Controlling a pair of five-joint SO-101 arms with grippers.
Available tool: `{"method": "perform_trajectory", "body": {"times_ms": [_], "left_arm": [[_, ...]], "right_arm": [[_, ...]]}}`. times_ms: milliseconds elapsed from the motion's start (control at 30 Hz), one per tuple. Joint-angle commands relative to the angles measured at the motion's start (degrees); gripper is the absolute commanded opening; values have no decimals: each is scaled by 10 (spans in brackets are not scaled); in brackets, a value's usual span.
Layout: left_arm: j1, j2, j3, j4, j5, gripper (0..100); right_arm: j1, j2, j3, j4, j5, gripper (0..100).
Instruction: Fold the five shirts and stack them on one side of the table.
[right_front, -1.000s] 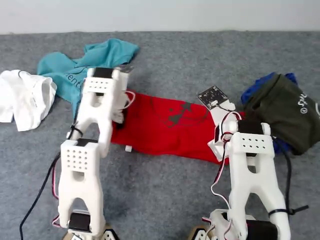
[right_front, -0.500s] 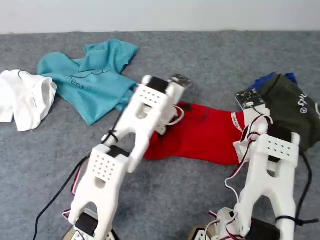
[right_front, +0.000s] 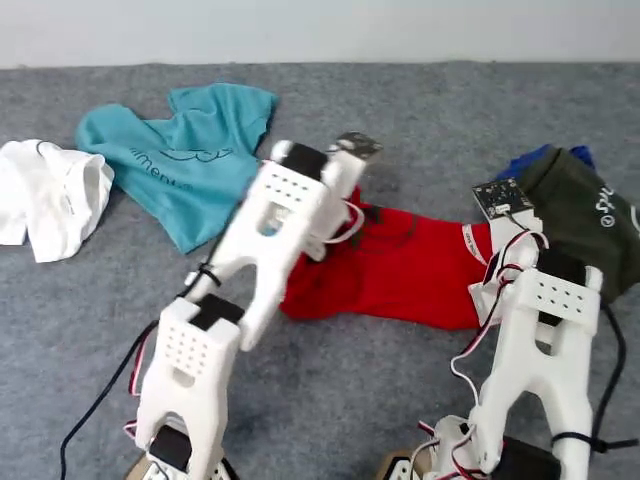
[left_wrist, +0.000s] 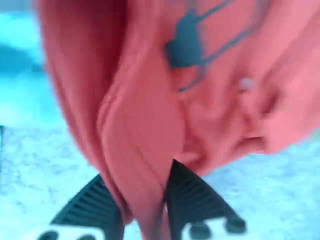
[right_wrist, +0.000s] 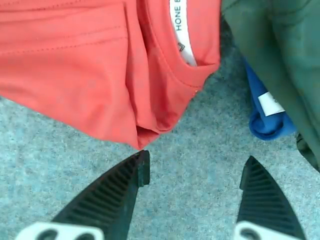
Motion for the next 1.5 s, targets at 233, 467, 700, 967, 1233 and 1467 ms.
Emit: {"method": "perform_trajectory", "body": {"times_ms": [233,467,700,967,1233,1467], "left_arm": [[-138,65,-1,14,6,19],[-243,78,-1,13,3,19],[-270,79,2,2,6,19],[-268,82,11,14,4,39],[-273,133,-17,14,6,119],[-276,127,-34,15,4,121]], "right_arm": [[5,-27,-26,17,-1,288],[2,-27,-27,26,-1,288],[1,-27,-25,26,-1,288],[1,-27,-25,27,-1,288],[1,-27,-25,27,-1,225],[1,-26,-25,27,-1,237]]}}
